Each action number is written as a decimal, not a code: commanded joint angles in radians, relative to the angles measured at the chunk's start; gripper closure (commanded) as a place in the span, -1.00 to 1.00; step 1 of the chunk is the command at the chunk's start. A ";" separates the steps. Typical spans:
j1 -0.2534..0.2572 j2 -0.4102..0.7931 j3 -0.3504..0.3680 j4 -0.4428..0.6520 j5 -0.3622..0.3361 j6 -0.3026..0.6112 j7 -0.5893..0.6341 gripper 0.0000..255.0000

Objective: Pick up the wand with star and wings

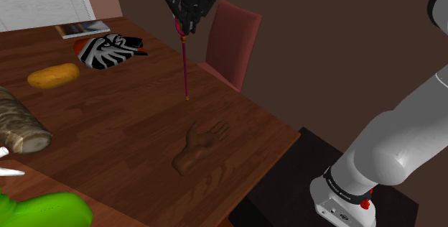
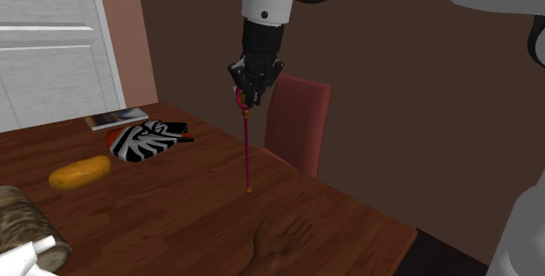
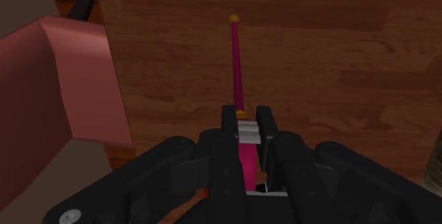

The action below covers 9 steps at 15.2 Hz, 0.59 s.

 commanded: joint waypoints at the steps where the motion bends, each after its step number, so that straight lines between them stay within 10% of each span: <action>1: 0.000 0.006 0.001 0.018 -0.003 -0.014 0.001 1.00; 9: 0.007 0.067 0.018 0.195 -0.037 -0.139 0.011 1.00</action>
